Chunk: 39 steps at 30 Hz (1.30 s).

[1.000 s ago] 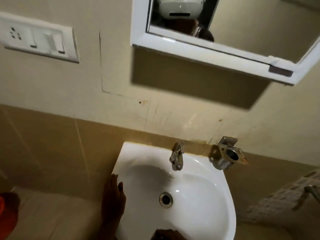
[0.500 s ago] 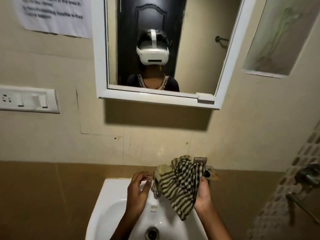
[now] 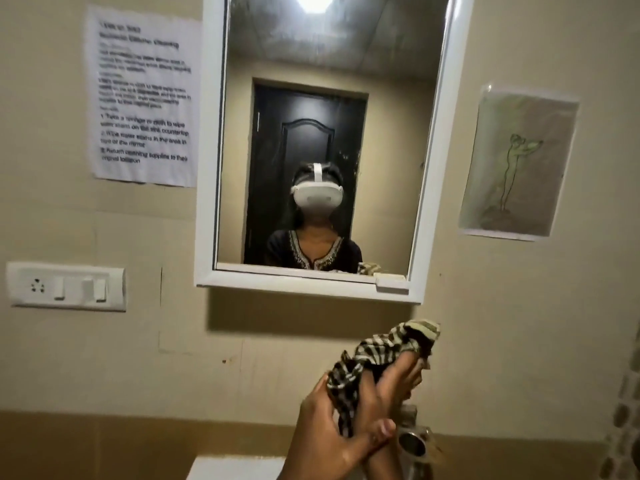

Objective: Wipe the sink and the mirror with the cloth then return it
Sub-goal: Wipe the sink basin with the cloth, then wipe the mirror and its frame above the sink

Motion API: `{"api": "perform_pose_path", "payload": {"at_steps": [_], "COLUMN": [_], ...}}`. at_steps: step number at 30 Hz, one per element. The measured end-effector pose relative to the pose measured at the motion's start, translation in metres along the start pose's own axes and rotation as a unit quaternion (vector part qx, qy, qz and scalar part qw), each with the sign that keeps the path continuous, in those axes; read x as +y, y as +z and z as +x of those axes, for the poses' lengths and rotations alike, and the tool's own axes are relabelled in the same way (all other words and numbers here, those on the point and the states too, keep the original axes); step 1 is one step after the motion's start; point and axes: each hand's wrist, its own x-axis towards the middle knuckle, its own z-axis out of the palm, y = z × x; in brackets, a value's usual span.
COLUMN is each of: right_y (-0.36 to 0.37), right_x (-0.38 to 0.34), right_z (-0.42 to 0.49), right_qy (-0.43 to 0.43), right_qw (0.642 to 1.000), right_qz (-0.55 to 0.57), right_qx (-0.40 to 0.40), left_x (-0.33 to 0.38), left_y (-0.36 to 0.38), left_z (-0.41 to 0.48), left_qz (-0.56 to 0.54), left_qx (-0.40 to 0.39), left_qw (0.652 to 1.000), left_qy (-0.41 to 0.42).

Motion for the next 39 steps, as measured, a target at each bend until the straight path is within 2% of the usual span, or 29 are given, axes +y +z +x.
{"api": "perform_pose_path", "payload": {"at_steps": [2, 4, 5, 7, 10, 12, 14, 16, 17, 19, 22, 25, 27, 29, 31, 33, 34, 35, 36, 37, 38, 39], "right_y": [-0.005, -0.012, -0.017, -0.026, -0.033, -0.037, -0.04, -0.042, -0.041, -0.038, -0.03, -0.021, -0.017, -0.017, -0.015, -0.022, -0.027, -0.032, -0.035, -0.036, -0.034, -0.03], "right_x": [-0.016, -0.022, -0.024, -0.031, -0.046, -0.06, -0.072, -0.069, -0.063, -0.059, -0.054, -0.041, -0.033, -0.028, -0.032, -0.045, -0.059, -0.068, -0.079, -0.096, -0.107, -0.123], "right_z": [0.015, 0.03, 0.037, 0.045, 0.054, 0.054, 0.046, 0.043, 0.042, 0.037, 0.027, 0.017, 0.017, 0.022, 0.031, 0.035, 0.033, 0.034, 0.043, 0.05, 0.059, 0.066], "right_qy": [-0.095, -0.213, -0.241, -0.246, -0.233, -0.162, -0.035, 0.045, 0.065, 0.076, 0.093, 0.134, 0.155, 0.17, 0.178, 0.168, 0.114, 0.035, 0.016, 0.037, 0.056, 0.086], "right_qw": [0.99, 0.959, 0.949, 0.949, 0.939, 0.94, 0.945, 0.932, 0.929, 0.924, 0.919, 0.918, 0.912, 0.915, 0.918, 0.905, 0.913, 0.928, 0.953, 0.957, 0.947, 0.927], "right_qz": [-0.093, -0.173, -0.192, -0.198, -0.233, -0.205, -0.044, 0.088, 0.112, 0.131, 0.177, 0.23, 0.234, 0.215, 0.212, 0.254, 0.252, 0.255, 0.249, 0.277, 0.313, 0.362], "right_qx": [0.053, 0.075, 0.063, 0.017, -0.095, -0.219, -0.321, -0.348, -0.346, -0.352, -0.338, -0.294, -0.298, -0.297, -0.286, -0.297, -0.302, -0.269, -0.173, -0.077, -0.038, -0.037], "left_x": [0.008, 0.009, 0.01, 0.018, 0.041, 0.053, 0.061, 0.059, 0.056, 0.053, 0.052, 0.052, 0.054, 0.057, 0.057, 0.055, 0.056, 0.057, 0.059, 0.063, 0.067, 0.073], "left_y": [-0.005, -0.017, -0.023, -0.036, -0.051, -0.057, -0.06, -0.061, -0.062, -0.062, -0.055, -0.05, -0.052, -0.055, -0.054, -0.055, -0.056, -0.059, -0.062, -0.067, -0.072, -0.076], "left_z": [0.015, 0.03, 0.04, 0.057, 0.078, 0.088, 0.092, 0.092, 0.091, 0.087, 0.083, 0.084, 0.09, 0.098, 0.108, 0.12, 0.125, 0.133, 0.139, 0.148, 0.155, 0.162], "left_qz": [0.001, -0.026, -0.036, -0.037, -0.052, -0.073, -0.191, -0.291, -0.305, -0.322, -0.316, -0.224, -0.168, -0.074, 0.066, 0.184, 0.208, 0.204, 0.182, 0.153, 0.127, 0.111], "left_qx": [0.035, 0.05, 0.057, 0.052, -0.033, -0.124, -0.159, -0.148, -0.142, -0.132, -0.147, -0.156, -0.16, -0.16, -0.153, -0.087, -0.041, -0.003, 0.024, 0.046, 0.071, 0.098], "left_qw": [0.999, 0.998, 0.998, 0.998, 0.996, 0.989, 0.964, 0.915, 0.9, 0.889, 0.896, 0.936, 0.957, 0.977, 0.985, 0.979, 0.977, 0.979, 0.983, 0.987, 0.988, 0.987], "left_qy": [0.003, -0.012, -0.015, 0.016, 0.056, 0.037, -0.092, -0.238, -0.276, -0.296, -0.276, -0.223, -0.176, -0.12, -0.049, 0.002, 0.013, 0.022, 0.025, 0.032, 0.042, 0.059]}}
